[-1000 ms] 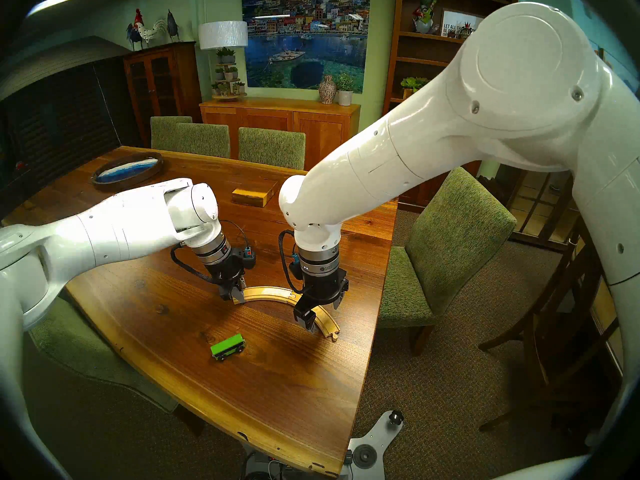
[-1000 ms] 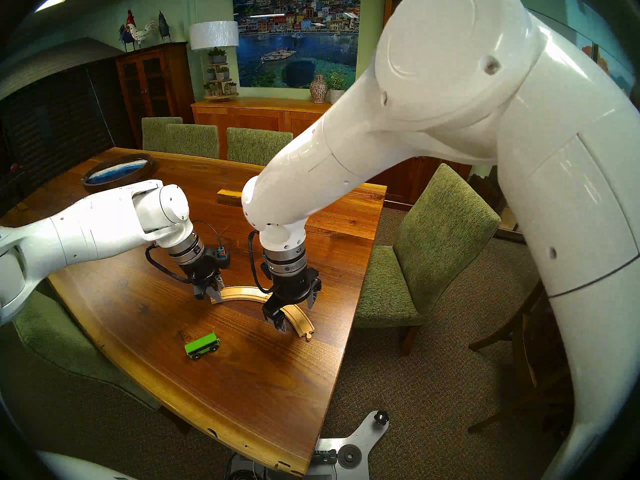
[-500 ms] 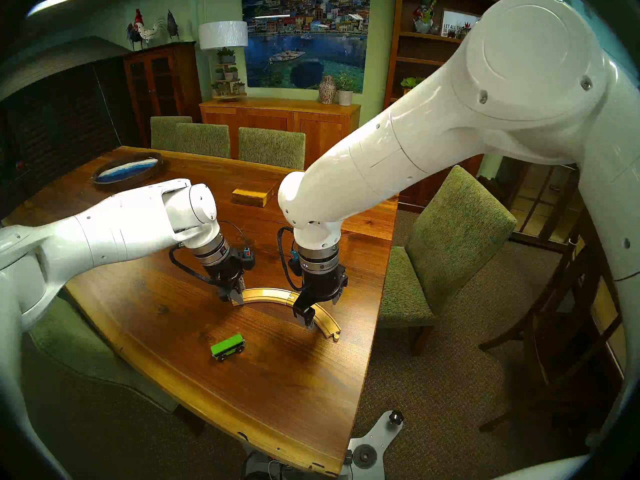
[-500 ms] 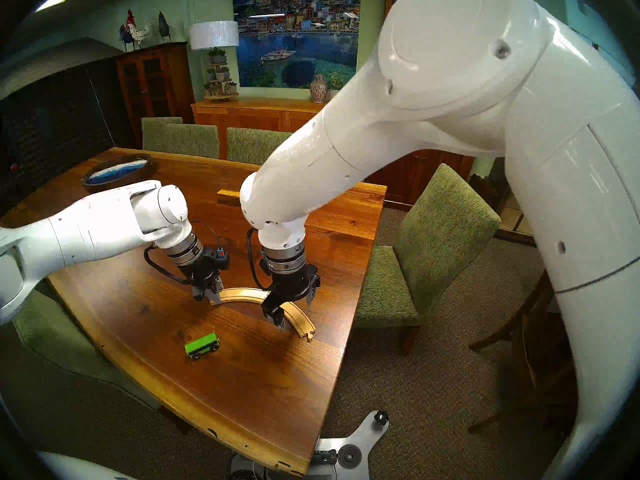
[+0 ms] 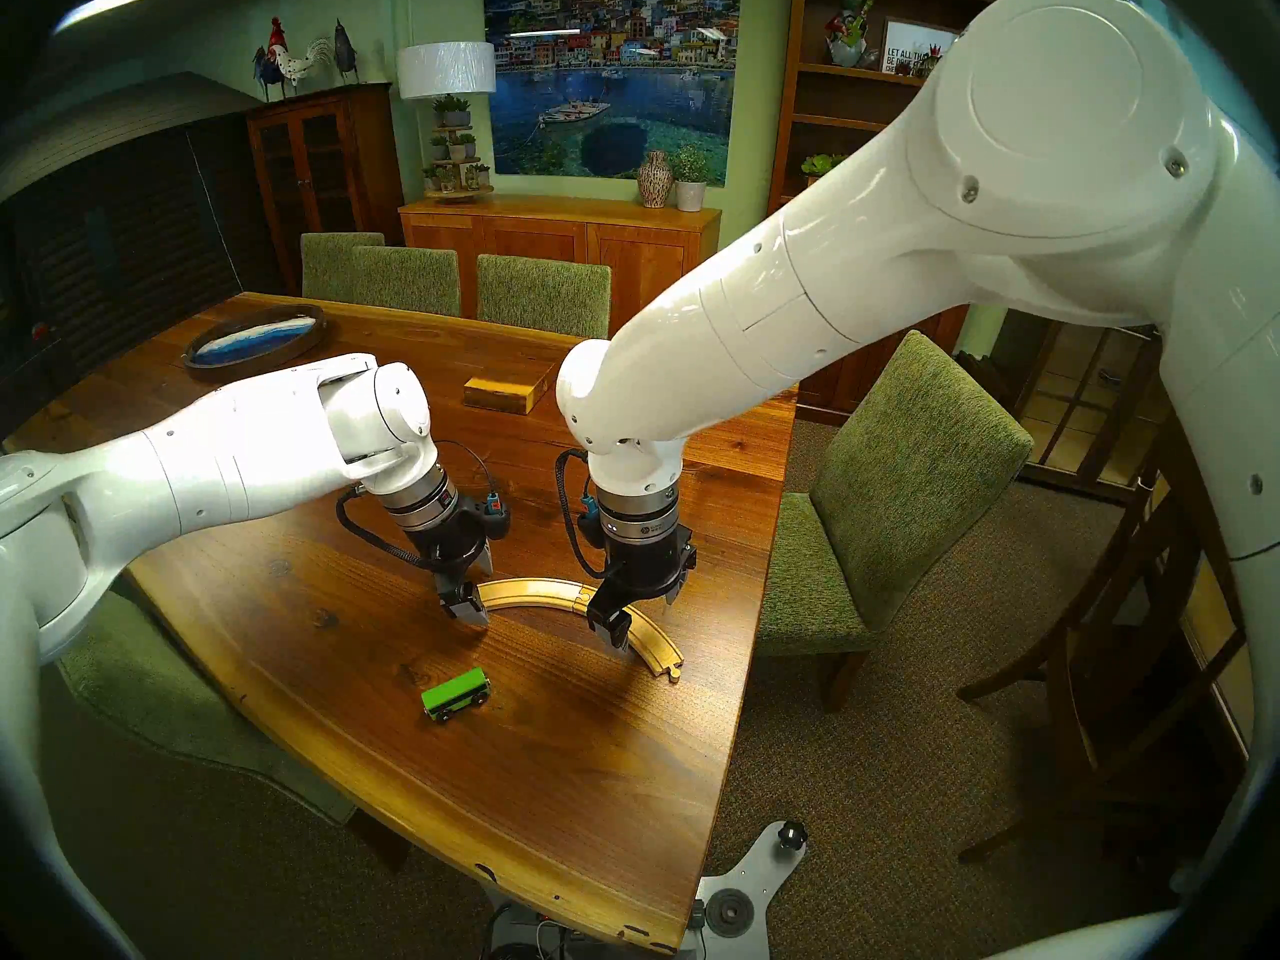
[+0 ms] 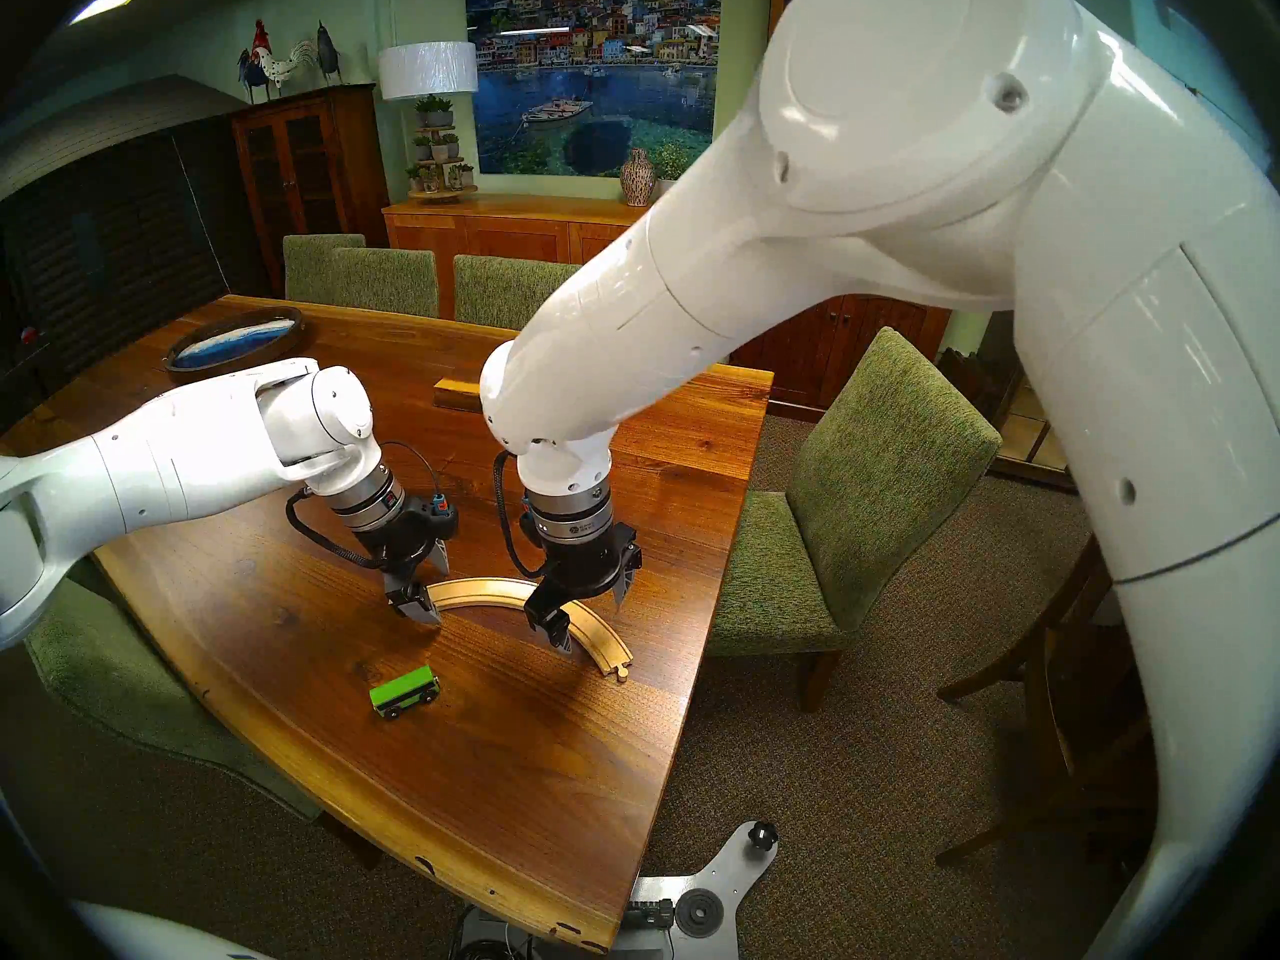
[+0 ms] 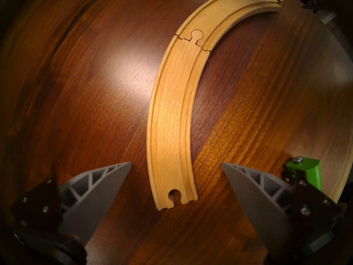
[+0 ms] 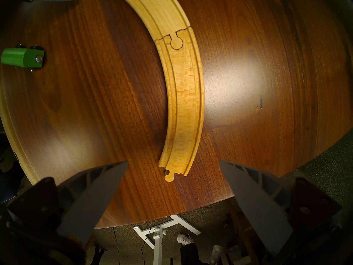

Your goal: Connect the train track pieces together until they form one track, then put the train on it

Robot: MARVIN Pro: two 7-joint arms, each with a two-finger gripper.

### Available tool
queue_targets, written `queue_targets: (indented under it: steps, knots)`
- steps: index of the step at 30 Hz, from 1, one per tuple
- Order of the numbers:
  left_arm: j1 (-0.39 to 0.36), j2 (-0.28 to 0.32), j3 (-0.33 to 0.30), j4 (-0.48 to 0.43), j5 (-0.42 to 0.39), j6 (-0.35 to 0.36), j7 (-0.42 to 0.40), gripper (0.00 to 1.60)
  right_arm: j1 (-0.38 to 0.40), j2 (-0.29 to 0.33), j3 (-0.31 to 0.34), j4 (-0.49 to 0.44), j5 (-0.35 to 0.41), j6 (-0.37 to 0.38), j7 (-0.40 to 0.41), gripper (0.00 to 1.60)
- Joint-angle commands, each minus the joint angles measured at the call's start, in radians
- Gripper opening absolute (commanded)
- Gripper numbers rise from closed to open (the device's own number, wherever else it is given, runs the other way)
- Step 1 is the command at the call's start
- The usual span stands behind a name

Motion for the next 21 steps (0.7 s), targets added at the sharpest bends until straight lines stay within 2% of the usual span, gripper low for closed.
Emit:
queue_targets:
  steps: [1, 8, 9, 11, 12, 16, 17, 21]
  knots:
    - [-0.085, 0.1, -0.056, -0.103, -0.022, 0.008, -0.042, 1.6, 0.027, 0.01, 0.004, 0.008, -0.001, 0.004, 0.001, 1.6]
    - [-0.117, 0.206, -0.077, -0.239, -0.019, 0.052, -0.082, 1.6, 0.026, 0.01, 0.005, 0.008, 0.0, 0.004, -0.002, 1.6]
    - [-0.121, 0.192, -0.076, -0.229, -0.015, 0.06, -0.097, 1.6, 0.026, 0.01, 0.005, 0.008, 0.0, 0.004, -0.002, 1.6]
    - [-0.127, 0.237, -0.079, -0.285, -0.015, 0.082, -0.108, 1.6, 0.026, 0.011, 0.006, 0.008, 0.0, 0.005, -0.002, 1.6]
    - [-0.131, 0.236, -0.077, -0.291, -0.009, 0.094, -0.122, 1.6, 0.026, 0.011, 0.006, 0.008, 0.0, 0.005, -0.003, 1.6]
    - [-0.142, 0.301, -0.072, -0.378, -0.005, 0.132, -0.149, 1.6, 0.026, 0.011, 0.006, 0.008, 0.0, 0.005, -0.004, 1.6]
    - [-0.145, 0.285, -0.068, -0.368, -0.003, 0.141, -0.158, 1.6, 0.025, 0.011, 0.006, 0.008, 0.0, 0.005, -0.004, 1.6]
    - [-0.149, 0.342, -0.061, -0.445, -0.01, 0.164, -0.137, 1.6, 0.024, 0.011, 0.007, 0.009, 0.0, 0.005, -0.006, 1.6]
